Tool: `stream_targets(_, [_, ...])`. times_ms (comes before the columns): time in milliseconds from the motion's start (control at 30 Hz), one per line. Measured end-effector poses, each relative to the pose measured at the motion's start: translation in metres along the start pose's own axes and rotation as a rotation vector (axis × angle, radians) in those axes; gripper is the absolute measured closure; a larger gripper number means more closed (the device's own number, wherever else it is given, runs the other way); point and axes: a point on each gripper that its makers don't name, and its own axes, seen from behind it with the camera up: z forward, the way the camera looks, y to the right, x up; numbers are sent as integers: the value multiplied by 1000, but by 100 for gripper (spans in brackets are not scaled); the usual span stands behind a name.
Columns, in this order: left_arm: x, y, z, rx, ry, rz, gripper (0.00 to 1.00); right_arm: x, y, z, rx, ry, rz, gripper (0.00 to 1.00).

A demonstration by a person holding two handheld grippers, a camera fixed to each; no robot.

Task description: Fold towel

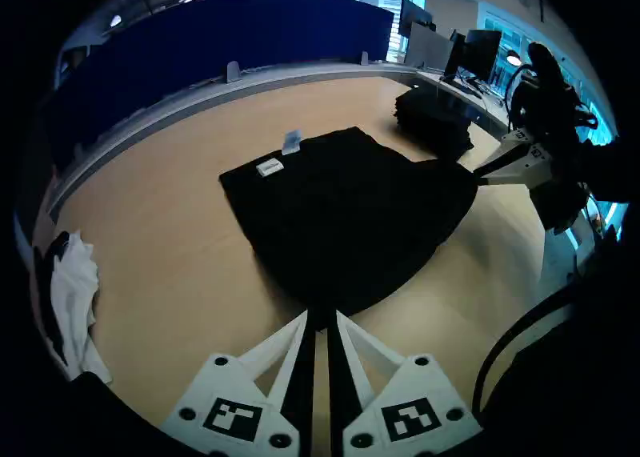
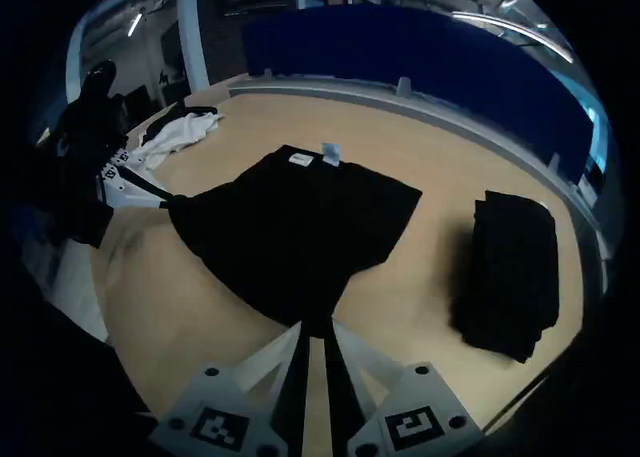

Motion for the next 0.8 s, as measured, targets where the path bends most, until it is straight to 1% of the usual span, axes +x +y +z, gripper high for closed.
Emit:
stream_targets(300, [24, 6, -31, 0, 48, -99, 91, 20, -6, -30, 3, 20, 14, 88])
stream_targets(600, [31, 17, -56, -12, 55, -142, 91, 28, -10, -53, 13, 16, 29, 88])
stream_targets(800, [30, 22, -66, -20, 51, -168, 91, 30, -14, -62, 22, 13, 40, 88])
